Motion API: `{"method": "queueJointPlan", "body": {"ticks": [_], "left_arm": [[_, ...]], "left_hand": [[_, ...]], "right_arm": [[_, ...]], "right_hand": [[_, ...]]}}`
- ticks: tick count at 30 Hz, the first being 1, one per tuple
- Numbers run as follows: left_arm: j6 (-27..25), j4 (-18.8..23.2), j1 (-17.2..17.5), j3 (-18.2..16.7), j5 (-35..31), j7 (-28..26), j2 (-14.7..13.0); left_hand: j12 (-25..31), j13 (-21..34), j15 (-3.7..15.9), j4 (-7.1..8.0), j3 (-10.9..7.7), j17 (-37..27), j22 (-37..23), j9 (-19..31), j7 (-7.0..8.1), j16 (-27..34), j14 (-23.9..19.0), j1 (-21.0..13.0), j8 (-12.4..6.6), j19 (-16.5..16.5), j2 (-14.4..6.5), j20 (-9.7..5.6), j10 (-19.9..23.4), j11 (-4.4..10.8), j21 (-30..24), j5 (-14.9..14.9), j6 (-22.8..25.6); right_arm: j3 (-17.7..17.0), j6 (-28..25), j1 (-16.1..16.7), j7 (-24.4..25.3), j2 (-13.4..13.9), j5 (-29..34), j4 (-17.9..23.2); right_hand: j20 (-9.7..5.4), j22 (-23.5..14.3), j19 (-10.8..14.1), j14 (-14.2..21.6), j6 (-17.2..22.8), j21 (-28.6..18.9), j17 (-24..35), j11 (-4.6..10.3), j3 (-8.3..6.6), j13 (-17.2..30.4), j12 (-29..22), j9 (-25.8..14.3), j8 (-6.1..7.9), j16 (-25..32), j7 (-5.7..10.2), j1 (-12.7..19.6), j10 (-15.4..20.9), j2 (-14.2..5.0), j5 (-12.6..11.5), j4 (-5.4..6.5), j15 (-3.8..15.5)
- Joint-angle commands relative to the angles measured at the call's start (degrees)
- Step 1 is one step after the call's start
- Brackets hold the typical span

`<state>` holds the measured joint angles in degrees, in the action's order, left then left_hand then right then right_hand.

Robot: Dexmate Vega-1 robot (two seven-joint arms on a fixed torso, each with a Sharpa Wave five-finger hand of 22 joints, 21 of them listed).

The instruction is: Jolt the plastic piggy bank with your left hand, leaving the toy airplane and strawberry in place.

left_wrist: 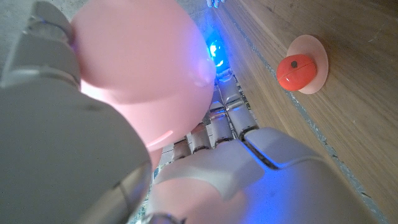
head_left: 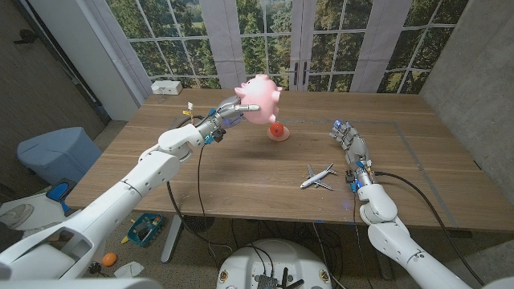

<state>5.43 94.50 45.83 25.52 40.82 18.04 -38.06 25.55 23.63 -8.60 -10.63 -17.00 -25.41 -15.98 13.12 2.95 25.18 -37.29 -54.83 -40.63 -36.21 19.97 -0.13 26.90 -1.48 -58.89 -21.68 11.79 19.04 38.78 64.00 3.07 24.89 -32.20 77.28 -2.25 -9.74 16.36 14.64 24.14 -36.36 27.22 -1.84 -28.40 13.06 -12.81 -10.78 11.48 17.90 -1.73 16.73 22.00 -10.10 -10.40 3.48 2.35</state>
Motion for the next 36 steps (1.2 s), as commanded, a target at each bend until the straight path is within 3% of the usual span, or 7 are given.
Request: {"method": "queueJointPlan", "body": {"ticks": [1,9,13,18,30,36], "left_arm": [[-5.59,7.18,1.91,0.43,-8.73,-13.01,-3.61],[-17.50,16.77,3.27,2.20,-22.42,-29.28,-5.95],[-28.09,21.81,2.66,4.66,-30.55,-36.44,-6.09],[-38.70,25.07,1.11,8.22,-38.26,-40.95,-4.81],[-52.89,25.93,-0.01,13.87,-51.98,-50.15,0.95],[-55.23,25.00,-0.01,14.87,-55.30,-52.21,3.09]], "left_hand": [[-0.18,9.14,22.37,0.88,-3.54,-0.30,0.04,1.51,-0.02,0.01,-28.75,-21.99,-5.62,3.54,-21.90,-7.77,32.61,12.20,-0.44,-0.44,34.26],[-0.44,9.27,22.37,0.88,-3.65,-0.42,0.41,1.48,0.00,-0.11,-28.79,-21.91,-5.55,3.79,-21.92,-7.75,32.63,12.19,-0.84,-0.56,34.28],[-0.67,9.33,22.36,0.85,-3.74,-0.49,0.67,1.50,-0.10,-0.21,-28.79,-21.90,-5.47,3.95,-21.90,-7.77,32.57,12.18,-1.12,-0.65,34.16],[-0.87,9.36,22.36,0.86,-3.82,-0.57,0.97,1.57,-0.05,-0.33,-28.79,-21.84,-5.47,4.05,-21.91,-7.88,32.68,12.23,-1.43,-0.75,34.17],[-1.25,9.59,22.36,0.82,-4.01,-0.71,1.61,1.56,0.09,-0.62,-28.75,-21.76,-5.34,4.42,-21.87,-7.94,32.79,12.28,-2.08,-0.95,34.15],[-1.40,9.67,22.37,0.83,-4.07,-0.77,1.89,1.61,0.33,-0.75,-28.72,-21.69,-5.36,4.44,-21.81,-8.06,32.92,12.31,-2.40,-1.02,34.23]], "right_arm": [[0.11,-0.17,-0.44,-0.03,-0.11,0.03,-0.37],[0.23,-0.13,-0.79,-0.26,-0.20,-0.02,-0.66],[0.23,-0.16,-0.81,-0.27,-0.16,-0.04,-0.63],[0.19,-0.08,-0.80,-0.35,-0.16,-0.16,-0.70],[0.03,0.21,-0.41,-0.68,-0.03,-0.58,-0.73],[-0.10,0.45,-0.27,-0.80,0.04,-0.68,-0.77]], "right_hand": [[-0.76,-0.19,0.49,-0.18,0.11,0.04,0.18,-0.02,-0.20,0.17,0.25,-0.23,-0.08,0.19,-0.36,-0.66,-0.18,-0.29,0.13,0.06,0.33],[-0.78,-0.20,0.52,-0.24,0.13,0.18,0.17,0.03,-0.21,0.17,0.23,-0.23,-0.07,0.19,-0.37,-0.70,-0.15,-0.29,0.13,0.01,0.39],[-0.75,-0.20,0.54,-0.22,0.13,0.23,0.17,0.02,-0.21,0.16,0.24,-0.23,-0.07,0.20,-0.35,-0.72,-0.17,-0.28,0.13,0.00,0.41],[-0.78,-0.20,0.56,-0.21,0.13,0.28,0.16,0.01,-0.21,0.16,0.23,-0.23,-0.07,0.21,-0.36,-0.74,-0.15,-0.29,0.13,-0.01,0.46],[-0.75,-0.20,0.63,-0.24,0.09,0.46,0.15,0.01,-0.21,0.16,0.22,-0.23,-0.09,0.22,-0.32,-0.81,-0.14,-0.26,0.13,-0.06,0.41],[-0.76,-0.21,0.67,-0.21,0.10,0.54,0.15,0.06,-0.20,0.16,0.24,-0.23,-0.08,0.24,-0.33,-0.86,-0.18,-0.27,0.13,-0.06,0.52]]}}
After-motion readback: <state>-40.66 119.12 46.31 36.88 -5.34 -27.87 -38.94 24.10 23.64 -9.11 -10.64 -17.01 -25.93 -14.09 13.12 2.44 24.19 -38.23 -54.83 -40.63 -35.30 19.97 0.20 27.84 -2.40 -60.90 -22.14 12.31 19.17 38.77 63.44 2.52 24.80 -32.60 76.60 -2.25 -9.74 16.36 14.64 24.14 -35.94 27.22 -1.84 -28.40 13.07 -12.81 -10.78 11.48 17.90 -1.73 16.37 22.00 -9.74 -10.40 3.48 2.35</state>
